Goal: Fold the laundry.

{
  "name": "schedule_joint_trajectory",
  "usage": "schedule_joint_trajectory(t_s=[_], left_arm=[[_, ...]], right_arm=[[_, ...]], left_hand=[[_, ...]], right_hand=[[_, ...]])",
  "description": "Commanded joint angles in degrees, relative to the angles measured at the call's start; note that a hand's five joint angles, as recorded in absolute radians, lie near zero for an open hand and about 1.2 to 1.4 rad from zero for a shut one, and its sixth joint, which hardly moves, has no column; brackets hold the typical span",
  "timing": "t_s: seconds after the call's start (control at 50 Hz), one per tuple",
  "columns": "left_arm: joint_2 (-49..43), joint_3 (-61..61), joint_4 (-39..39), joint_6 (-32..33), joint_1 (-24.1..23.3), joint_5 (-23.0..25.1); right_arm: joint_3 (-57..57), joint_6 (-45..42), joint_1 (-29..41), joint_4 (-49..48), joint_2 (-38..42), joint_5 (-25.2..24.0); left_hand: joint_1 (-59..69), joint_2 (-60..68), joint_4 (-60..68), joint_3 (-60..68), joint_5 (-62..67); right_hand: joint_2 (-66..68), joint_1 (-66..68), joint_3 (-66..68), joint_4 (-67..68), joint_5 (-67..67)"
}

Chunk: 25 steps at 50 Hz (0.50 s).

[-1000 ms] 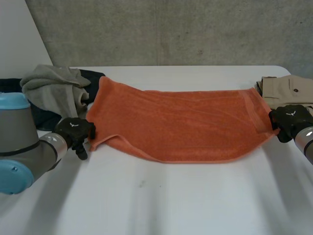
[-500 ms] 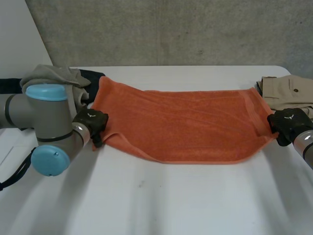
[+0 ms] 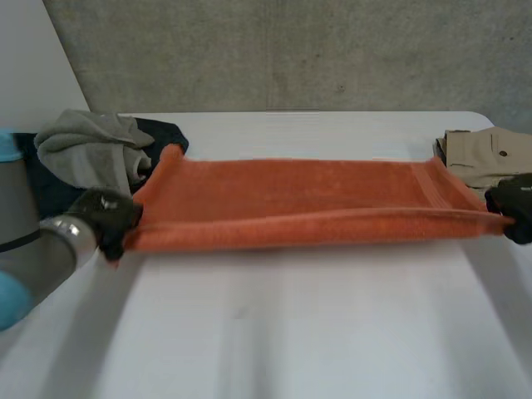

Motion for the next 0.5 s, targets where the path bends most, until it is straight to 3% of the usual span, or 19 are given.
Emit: schedule_joint_trajectory(t_s=[0.02, 0.08, 0.18, 0.32, 0.38, 0.44, 0.46, 0.5], left_arm=[[5.96, -8.17, -15.81, 11.76, 2.42, 6.74], [5.17, -7.21, -15.91, 14.66, 2.86, 7.36], [-0.35, 0.94, -9.51, 13.62, 0.94, 6.13], [-6.43, 16.15, -2.12, 10.97, -3.28, 3.93], [-7.4, 26.17, 4.2, 10.27, -4.61, 3.58], [-6.35, 35.23, 13.34, 7.91, -5.13, 3.84], [-5.82, 36.99, 15.97, 6.85, -5.14, 3.58], [-4.59, 41.47, 23.19, 2.2, -4.79, 3.14]], right_arm=[[-2.46, -25.04, -4.54, 26.92, -0.83, -2.06], [-4.22, -27.45, -3.85, 30.03, 1.1, 0.75], [-6.51, -19.2, -0.34, 22.05, 3.91, 4.01], [-11.07, -10.85, 3.8, 8.95, 4.35, 4.19], [-17.57, -0.76, 5.38, -1.5, 3.83, 7.34], [-23.46, 13.04, 5.65, -13.8, 2.51, 13.75], [-25.3, 19.6, 5.3, -19.57, 1.03, 16.55], [-26.81, 24.31, 4.77, -24.89, -0.82, 18.59]], left_hand=[[13.78, 11.63, 11.57, 12.12, 13.93], [13.78, 11.63, 11.57, 12.12, 13.93], [13.78, 11.63, 11.57, 12.12, 13.93], [13.78, 11.63, 11.57, 12.12, 13.93], [13.78, 11.63, 11.57, 12.12, 13.93], [13.78, 11.63, 11.57, 12.12, 13.93], [13.78, 11.63, 11.57, 12.12, 13.93], [13.78, 11.63, 11.57, 12.12, 13.93]], right_hand=[[12.37, 14.84, 11.78, 11.22, 11.57], [12.37, 14.84, 11.78, 11.22, 11.57], [12.37, 14.84, 11.78, 11.22, 11.57], [12.37, 14.84, 11.78, 11.22, 11.57], [12.37, 14.84, 11.78, 11.22, 11.57], [12.37, 14.84, 11.78, 11.22, 11.57], [12.37, 14.84, 11.78, 11.22, 11.57], [12.37, 14.84, 11.78, 11.22, 11.57]])
